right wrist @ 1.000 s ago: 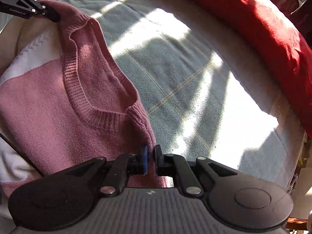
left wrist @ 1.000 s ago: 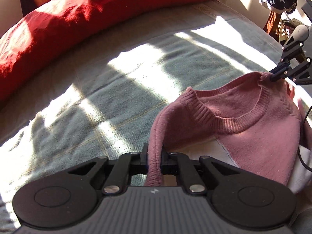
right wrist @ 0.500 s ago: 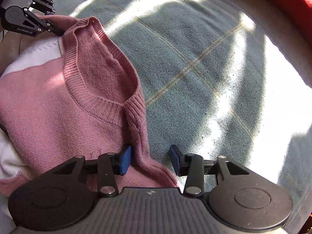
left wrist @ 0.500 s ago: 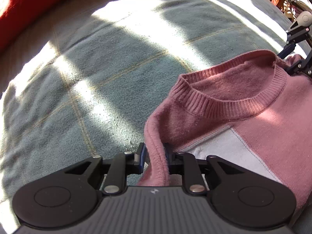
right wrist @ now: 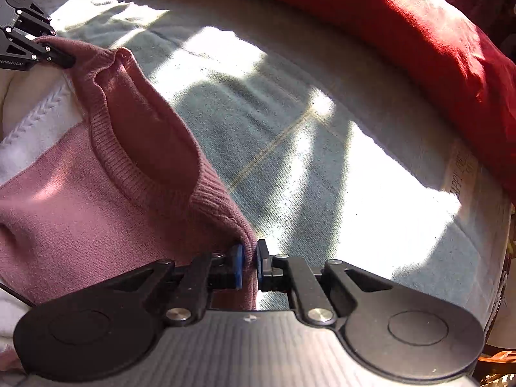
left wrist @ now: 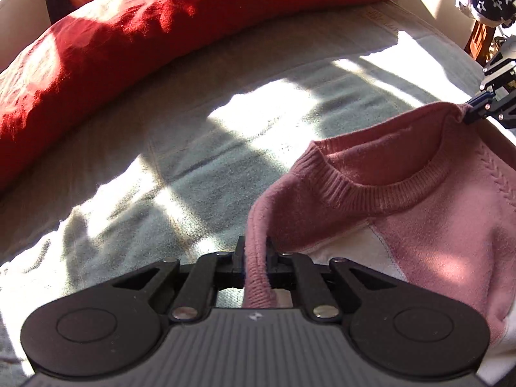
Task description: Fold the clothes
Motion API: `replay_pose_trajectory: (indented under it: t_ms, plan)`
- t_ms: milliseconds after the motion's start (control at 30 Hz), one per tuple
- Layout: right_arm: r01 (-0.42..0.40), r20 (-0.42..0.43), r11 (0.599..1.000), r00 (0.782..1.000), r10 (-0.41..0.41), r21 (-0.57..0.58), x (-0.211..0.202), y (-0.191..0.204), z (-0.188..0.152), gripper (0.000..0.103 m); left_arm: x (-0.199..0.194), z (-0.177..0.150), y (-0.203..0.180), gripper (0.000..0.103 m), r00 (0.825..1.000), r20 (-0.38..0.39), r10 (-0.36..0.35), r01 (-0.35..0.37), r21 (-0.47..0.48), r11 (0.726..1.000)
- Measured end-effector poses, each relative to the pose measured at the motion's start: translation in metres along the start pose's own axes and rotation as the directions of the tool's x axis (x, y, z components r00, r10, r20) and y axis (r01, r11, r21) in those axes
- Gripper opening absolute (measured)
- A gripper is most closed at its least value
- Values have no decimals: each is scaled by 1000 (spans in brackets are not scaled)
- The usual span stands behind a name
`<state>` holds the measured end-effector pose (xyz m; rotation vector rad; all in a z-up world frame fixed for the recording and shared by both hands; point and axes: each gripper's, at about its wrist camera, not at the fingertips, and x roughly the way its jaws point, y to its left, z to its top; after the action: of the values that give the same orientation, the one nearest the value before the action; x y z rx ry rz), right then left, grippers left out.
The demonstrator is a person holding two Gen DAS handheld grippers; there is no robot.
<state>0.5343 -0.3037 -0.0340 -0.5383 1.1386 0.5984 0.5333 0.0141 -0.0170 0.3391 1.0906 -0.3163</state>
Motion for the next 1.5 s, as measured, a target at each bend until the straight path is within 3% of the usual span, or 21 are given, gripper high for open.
replay_pose_trajectory:
  t_ms: [233, 433, 567, 700, 933, 1100, 1233, 1300, 1400, 1500]
  plan:
    - [110, 53, 994, 992, -111, 29, 31, -25, 32, 9, 32, 29, 13, 6, 997, 47, 67, -67, 3, 998]
    - [105, 38, 991, 993, -108, 82, 71, -29, 43, 9, 49, 18, 14, 7, 996, 7, 89, -89, -46, 995]
    - [84, 38, 988, 995, -90, 126, 72, -32, 37, 11, 56, 8, 19, 17, 997, -19, 73, -75, -86, 993]
    - [45, 44, 980, 998, -54, 193, 59, -37, 33, 17, 48, 3, 22, 17, 998, -2, 57, -57, -151, 987]
    - [28, 45, 960, 998, -42, 280, 25, -27, 11, 36, 18, -10, 6, 26, 998, 28, 57, -52, -150, 987]
    - [53, 27, 951, 998, -64, 304, -5, -4, -11, 38, -13, -27, -15, 29, 998, 49, 47, -38, -155, 987]
    - [57, 34, 950, 997, -70, 306, -34, 20, -29, 39, -43, -41, -32, 45, 996, 78, 46, -33, -160, 987]
    - [56, 40, 950, 997, -72, 307, -49, 34, -37, 41, -56, -49, -39, 46, 996, 80, 39, -25, -168, 986]
    - [24, 54, 944, 998, -44, 330, -68, 53, -49, 42, -68, -61, -44, 47, 998, 54, 21, -9, -214, 977]
    - [-7, 62, 936, 998, -16, 352, -82, 72, -60, 42, -72, -78, -52, 47, 999, 3, -44, 43, -281, 959]
